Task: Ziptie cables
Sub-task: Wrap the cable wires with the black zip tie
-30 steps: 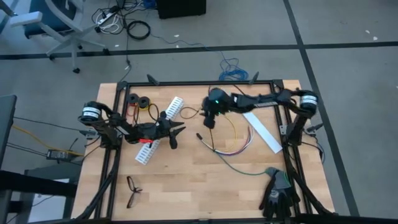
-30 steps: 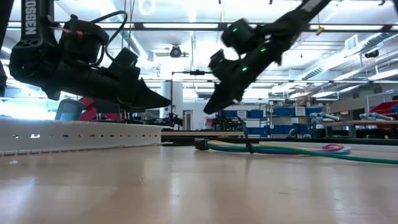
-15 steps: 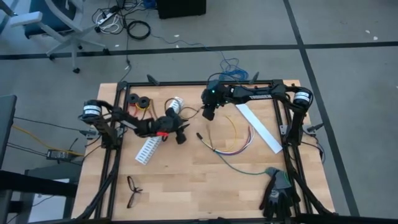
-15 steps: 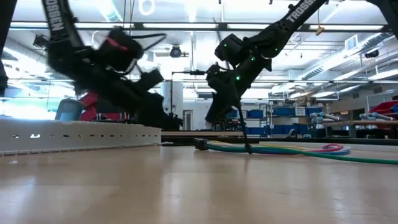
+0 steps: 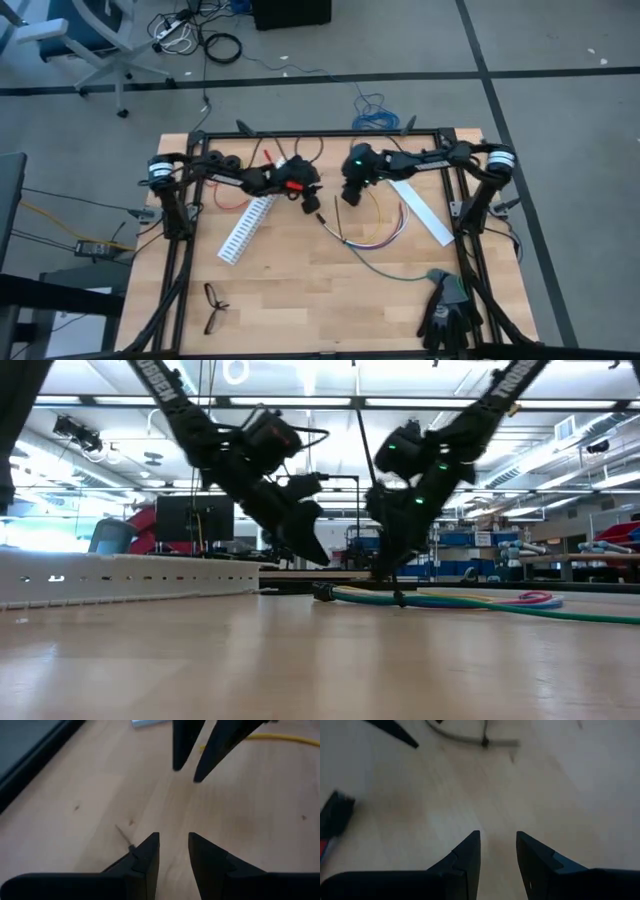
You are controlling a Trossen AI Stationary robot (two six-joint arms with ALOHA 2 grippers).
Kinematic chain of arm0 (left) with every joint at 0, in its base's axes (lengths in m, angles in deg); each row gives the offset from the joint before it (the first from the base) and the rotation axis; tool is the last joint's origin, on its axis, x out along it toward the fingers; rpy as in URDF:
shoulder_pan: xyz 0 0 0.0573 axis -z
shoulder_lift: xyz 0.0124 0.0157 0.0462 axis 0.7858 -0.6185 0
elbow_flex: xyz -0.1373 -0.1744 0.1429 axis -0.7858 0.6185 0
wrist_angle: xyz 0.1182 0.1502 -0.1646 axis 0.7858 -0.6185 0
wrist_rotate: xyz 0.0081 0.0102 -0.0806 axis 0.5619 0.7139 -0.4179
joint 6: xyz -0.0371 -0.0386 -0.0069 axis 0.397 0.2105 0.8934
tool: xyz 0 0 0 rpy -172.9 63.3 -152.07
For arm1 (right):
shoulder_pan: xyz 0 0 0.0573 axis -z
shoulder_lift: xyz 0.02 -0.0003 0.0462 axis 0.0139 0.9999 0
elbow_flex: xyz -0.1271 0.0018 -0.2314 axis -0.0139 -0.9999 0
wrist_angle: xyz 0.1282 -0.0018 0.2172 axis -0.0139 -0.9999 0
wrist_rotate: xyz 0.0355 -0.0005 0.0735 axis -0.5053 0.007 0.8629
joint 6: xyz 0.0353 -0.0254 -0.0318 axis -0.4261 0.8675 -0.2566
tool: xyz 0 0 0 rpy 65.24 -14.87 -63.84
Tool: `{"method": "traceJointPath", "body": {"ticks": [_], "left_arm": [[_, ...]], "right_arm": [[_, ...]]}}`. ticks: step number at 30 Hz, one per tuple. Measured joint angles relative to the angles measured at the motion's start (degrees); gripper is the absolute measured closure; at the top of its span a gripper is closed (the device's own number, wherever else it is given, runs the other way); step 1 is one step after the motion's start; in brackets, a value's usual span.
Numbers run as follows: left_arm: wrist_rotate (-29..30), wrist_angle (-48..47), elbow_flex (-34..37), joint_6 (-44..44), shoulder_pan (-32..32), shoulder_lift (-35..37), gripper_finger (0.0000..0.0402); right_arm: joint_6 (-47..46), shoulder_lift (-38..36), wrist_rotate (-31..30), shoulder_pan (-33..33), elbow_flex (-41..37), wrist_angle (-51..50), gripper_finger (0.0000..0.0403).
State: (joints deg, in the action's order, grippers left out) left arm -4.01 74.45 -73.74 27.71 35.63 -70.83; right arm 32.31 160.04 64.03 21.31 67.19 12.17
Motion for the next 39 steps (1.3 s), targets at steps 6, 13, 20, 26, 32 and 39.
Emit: {"method": "traceJointPath", "body": {"ticks": [6, 13, 20, 26, 32, 39], "left_arm": [[2.93, -9.02, -8.76, 0.10, -0.69, -6.53, 0.0289], [4.38, -11.58, -11.92, 4.06, -3.53, -9.61, 0.0303], [-1.53, -11.95, -12.09, 6.54, -5.22, -11.06, 0.0312], [-2.37, -11.57, -12.36, 7.15, -5.11, -13.08, 0.0331], [-1.99, -11.89, -12.11, 5.96, -4.12, -11.12, 0.0396], [-1.49, -12.94, -11.24, 5.81, -1.25, -4.87, 0.0399]], "right_arm": [[-2.80, -9.78, -0.64, -0.82, -9.85, 4.77, 0.0290], [-4.21, -16.40, -1.14, -2.65, -14.26, 5.86, 0.0290], [-4.48, -17.40, -2.04, -4.93, -14.88, 6.07, 0.0290], [-6.52, -17.43, -2.02, -6.89, -14.88, 5.59, 0.0290], [-7.56, -17.43, -3.26, -10.16, -14.88, 4.76, 0.0290], [-10.65, -19.56, -11.16, -15.13, -14.86, -2.72, 0.0290]]}}
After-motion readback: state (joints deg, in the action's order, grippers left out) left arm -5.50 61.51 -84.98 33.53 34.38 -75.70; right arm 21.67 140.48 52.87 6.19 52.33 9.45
